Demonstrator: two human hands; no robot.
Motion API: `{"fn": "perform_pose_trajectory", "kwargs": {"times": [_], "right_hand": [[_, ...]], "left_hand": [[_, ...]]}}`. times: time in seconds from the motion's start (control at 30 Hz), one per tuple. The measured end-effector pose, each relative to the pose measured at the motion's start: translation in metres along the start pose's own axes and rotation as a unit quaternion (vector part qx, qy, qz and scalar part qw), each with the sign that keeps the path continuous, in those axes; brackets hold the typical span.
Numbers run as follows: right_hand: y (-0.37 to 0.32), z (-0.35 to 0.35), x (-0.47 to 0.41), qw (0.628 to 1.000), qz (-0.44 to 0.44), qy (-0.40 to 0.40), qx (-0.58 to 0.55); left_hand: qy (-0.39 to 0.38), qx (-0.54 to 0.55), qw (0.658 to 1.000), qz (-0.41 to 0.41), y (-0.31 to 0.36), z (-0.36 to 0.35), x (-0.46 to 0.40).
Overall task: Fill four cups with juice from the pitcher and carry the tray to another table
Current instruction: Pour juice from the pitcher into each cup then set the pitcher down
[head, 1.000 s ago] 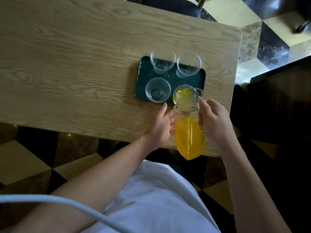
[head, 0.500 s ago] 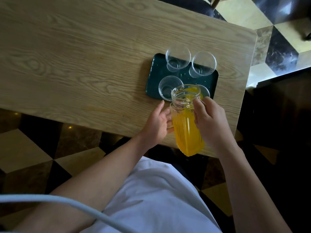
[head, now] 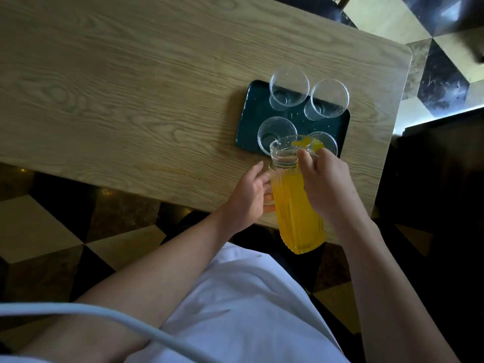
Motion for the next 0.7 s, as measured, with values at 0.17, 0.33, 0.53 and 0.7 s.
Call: {"fn": "perform_pose_trajectory", "kwargs": {"times": [0.17, 0.33, 0.53, 0.7], "right_hand": [[-0.003, 0.000, -0.004, 0.999, -0.015, -0.018, 0.028], [-0.003, 0.001, -0.009, 0.998, -0.019, -0.031, 0.050], [-0.004, 0.005, -0.012, 0.996, -0.027, -0.041, 0.078], [-0.002, 0.002, -0.014, 0.992, -0.032, -0.081, 0.093]], "left_hand": [[-0.003, 0.014, 1.000, 0.019, -0.004, 0.001, -0.002], [-0.020, 0.038, 0.999, 0.033, -0.007, -0.002, -0.001], [-0.025, 0.057, 0.997, 0.046, -0.014, -0.003, -0.004], [-0.029, 0.092, 0.994, 0.057, -0.021, 0.001, -0.005]]}}
Point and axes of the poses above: each hand's wrist, its own x-axis away from the middle knuckle, its own z-axis out of the back of the hand, y = z × x, the point moved 5 cm from there along -x, towards the middle knuckle, and after that the axes turned 6 degrees about -y, right-handed, at the moved point
